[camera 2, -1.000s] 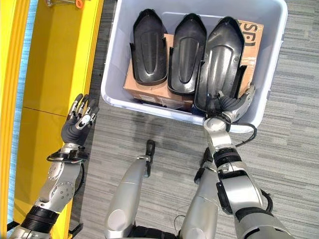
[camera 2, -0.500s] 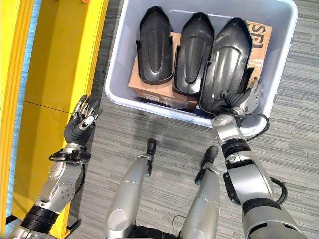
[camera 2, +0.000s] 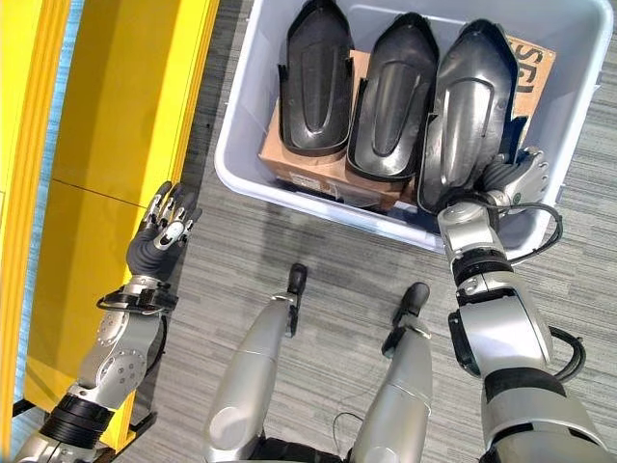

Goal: Move parts from the plastic box to the shelf.

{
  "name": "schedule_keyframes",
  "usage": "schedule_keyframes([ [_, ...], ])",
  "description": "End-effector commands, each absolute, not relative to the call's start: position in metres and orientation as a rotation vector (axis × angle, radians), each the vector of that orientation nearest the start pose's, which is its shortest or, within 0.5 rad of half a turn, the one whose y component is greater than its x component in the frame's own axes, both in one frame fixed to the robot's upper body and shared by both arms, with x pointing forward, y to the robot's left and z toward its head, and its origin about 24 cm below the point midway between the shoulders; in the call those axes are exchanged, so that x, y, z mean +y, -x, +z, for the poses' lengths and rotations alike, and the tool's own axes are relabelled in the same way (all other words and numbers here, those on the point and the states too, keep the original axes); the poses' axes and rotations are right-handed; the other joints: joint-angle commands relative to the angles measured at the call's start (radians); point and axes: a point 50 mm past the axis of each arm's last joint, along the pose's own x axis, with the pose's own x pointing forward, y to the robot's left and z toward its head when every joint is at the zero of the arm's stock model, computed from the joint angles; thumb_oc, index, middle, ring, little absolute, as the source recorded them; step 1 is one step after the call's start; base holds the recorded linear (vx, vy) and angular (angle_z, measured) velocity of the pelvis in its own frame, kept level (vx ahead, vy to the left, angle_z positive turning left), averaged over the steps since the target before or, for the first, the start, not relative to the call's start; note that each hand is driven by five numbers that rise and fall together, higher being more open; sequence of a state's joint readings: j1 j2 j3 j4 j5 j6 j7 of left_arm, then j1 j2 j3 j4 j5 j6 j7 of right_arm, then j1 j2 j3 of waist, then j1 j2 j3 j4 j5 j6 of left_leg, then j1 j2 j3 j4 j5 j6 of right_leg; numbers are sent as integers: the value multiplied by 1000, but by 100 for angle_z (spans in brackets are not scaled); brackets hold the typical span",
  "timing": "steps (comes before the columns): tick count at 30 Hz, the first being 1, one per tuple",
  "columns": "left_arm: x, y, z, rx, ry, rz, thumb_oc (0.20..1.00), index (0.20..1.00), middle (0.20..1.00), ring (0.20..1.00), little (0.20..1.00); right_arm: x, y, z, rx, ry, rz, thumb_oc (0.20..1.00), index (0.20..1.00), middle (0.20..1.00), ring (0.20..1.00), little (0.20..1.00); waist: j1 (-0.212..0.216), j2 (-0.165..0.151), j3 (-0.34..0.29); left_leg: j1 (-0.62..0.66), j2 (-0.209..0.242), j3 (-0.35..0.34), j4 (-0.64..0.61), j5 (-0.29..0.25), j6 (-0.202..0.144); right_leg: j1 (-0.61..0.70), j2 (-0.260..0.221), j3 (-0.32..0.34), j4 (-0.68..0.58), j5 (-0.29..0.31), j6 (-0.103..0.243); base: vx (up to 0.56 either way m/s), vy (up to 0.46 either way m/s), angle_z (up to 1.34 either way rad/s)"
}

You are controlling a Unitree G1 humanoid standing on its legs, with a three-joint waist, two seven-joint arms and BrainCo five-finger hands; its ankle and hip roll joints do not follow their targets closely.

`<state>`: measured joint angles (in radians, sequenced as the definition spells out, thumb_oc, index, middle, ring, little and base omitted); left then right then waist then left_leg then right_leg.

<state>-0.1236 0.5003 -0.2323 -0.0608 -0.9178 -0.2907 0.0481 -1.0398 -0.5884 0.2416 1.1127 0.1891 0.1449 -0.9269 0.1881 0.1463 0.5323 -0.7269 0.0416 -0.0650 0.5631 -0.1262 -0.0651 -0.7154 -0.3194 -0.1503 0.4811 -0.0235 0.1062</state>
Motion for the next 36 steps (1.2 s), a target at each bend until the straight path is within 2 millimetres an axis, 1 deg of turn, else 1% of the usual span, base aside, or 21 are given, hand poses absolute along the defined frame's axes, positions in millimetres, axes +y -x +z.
schedule_keyframes([
  [1,185,-260,133,-398,443,-219,1000,1000,1000,1000,1000,-321,-355,121,260,465,-1103,200,200,200,200,200,36,69,-12,-61,-63,67,-16,-2,96,-6,49,-49,205,-187,-50,-32,-14,1],
  [2,184,-260,132,-394,443,-217,1000,1000,1000,1000,1000,-321,-354,120,259,507,-1095,200,200,200,200,200,36,71,-12,-75,-64,66,-10,-1,97,-22,47,-49,214,-187,-51,0,0,0],
  [5,183,-259,129,-393,443,-221,1000,1000,1000,1000,1000,-320,-353,115,267,520,-1093,200,200,200,200,200,34,73,-12,-89,-62,68,-3,-2,97,-39,46,-46,226,-189,-54,-30,-20,7],
  [7,181,-259,129,-398,452,-224,1000,1000,1000,1000,1000,-318,-352,110,243,477,-1087,200,200,200,200,200,30,75,-12,-91,-58,73,-4,-1,96,-43,48,-43,226,-189,-55,-31,-19,-1],
  [9,182,-258,130,-406,458,-231,1000,1000,1000,1000,1000,-316,-352,111,173,404,-1098,200,200,200,200,200,27,76,-12,-86,-56,76,-7,-1,95,-37,49,-40,222,-189,-57,-30,-26,-1],
  [10,183,-257,132,-418,471,-242,1000,1000,1000,1000,1000,-310,-356,123,38,350,-1095,200,200,200,200,200,22,74,-12,-60,-49,85,-23,2,92,-15,51,-41,206,-188,-56,-29,-31,6],
  [11,183,-256,132,-419,473,-242,1000,1000,1000,1000,1000,-309,-357,125,21,352,-1091,200,200,200,200,200,21,73,-12,-55,-48,86,-25,2,90,-9,51,-42,202,-188,-56,-30,-34,4],
  [16,188,-253,132,-415,479,-241,1000,1000,1000,1000,1000,-296,-364,170,-255,334,-1081,200,200,200,200,200,14,59,-12,23,-29,98,-79,17,74,73,53,-53,143,-179,-51,-20,-42,-5],
  [17,192,-251,131,-408,488,-239,1000,1000,1000,1000,1000,-293,-363,191,-364,345,-1077,200,200,200,200,200,11,50,-12,68,-21,99,-108,24,67,117,54,-55,117,-176,-48,-14,-68,-7],
  [19,196,-250,130,-400,496,-243,1000,1000,1000,1000,1000,-290,-362,207,-435,335,-1081,200,200,200,200,200,8,42,-12,113,-14,98,-137,32,62,161,53,-56,95,-174,-44,28,-81,-6],
  [20,200,-248,129,-392,487,-252,1000,1000,1000,1000,1000,-286,-358,232,-548,326,-1086,200,200,200,200,200,4,29,-12,193,-1,99,-195,51,51,237,55,-62,53,-174,-39,67,-98,-5],
  [21,201,-247,129,-391,481,-257,1000,1000,1000,1000,1000,-285,-356,244,-589,325,-1089,200,200,200,200,200,4,22,-12,228,5,99,-219,60,46,270,56,-65,35,-173,-36,65,-90,-3],
  [23,204,-245,129,-390,471,-263,1000,1000,1000,1000,1000,-284,-353,255,-628,325,-1093,200,200,200,200,200,5,14,-12,273,12,98,-256,74,40,312,62,-73,10,-169,-34,-7,-39,-4],
  [24,205,-244,130,-396,467,-266,1000,1000,1000,1000,1000,-283,-352,261,-658,329,-1092,200,200,200,200,200,7,13,-12,281,20,104,-277,101,45,320,67,-88,-8,-147,-40,-30,-50,-6],
  [25,207,-244,130,-394,460,-265,1000,1000,1000,1000,1000,-281,-350,270,-681,348,-1079,200,200,200,200,200,10,5,-12,327,27,105,-306,108,39,363,73,-95,-31,-146,-38,-22,-48,-3],
  [28,212,-244,127,-385,460,-253,1000,1000,1000,1000,1000,-274,-349,282,-730,406,-1029,200,200,200,200,200,14,-8,-12,405,46,104,-348,125,26,445,83,-110,-76,-140,-37,58,-40,1],
  [29,215,-243,124,-378,455,-236,1000,1000,1000,1000,1000,-268,-349,285,-747,427,-986,200,200,200,200,200,16,-17,-23,440,57,103,-369,135,18,484,88,-118,-102,-134,-37,80,2,-2],
  [31,219,-241,121,-370,455,-216,1000,1000,1000,1000,1000,-261,-349,283,-738,415,-927,200,200,200,200,200,18,-26,-43,461,66,101,-384,141,13,510,90,-124,-126,-127,-36,88,42,-10],
  [32,224,-240,116,-355,466,-182,1000,1000,1000,1000,1000,-251,-352,275,-712,402,-818,200,200,200,200,200,23,-39,-72,488,73,95,-401,145,7,545,90,-130,-157,-121,-35,102,94,-14],
  [35,228,-238,108,-324,455,-143,1000,1000,1000,1000,1000,-232,-357,255,-630,341,-662,200,200,200,200,200,31,-55,-104,521,76,86,-420,148,2,595,89,-138,-200,-112,-31,103,135,-4],
  [36,230,-236,104,-311,449,-123,1000,1000,1000,1000,1000,-225,-358,244,-585,301,-599,200,200,200,200,200,34,-61,-115,531,75,81,-423,147,1,615,88,-140,-214,-109,-30,81,196,5],
])
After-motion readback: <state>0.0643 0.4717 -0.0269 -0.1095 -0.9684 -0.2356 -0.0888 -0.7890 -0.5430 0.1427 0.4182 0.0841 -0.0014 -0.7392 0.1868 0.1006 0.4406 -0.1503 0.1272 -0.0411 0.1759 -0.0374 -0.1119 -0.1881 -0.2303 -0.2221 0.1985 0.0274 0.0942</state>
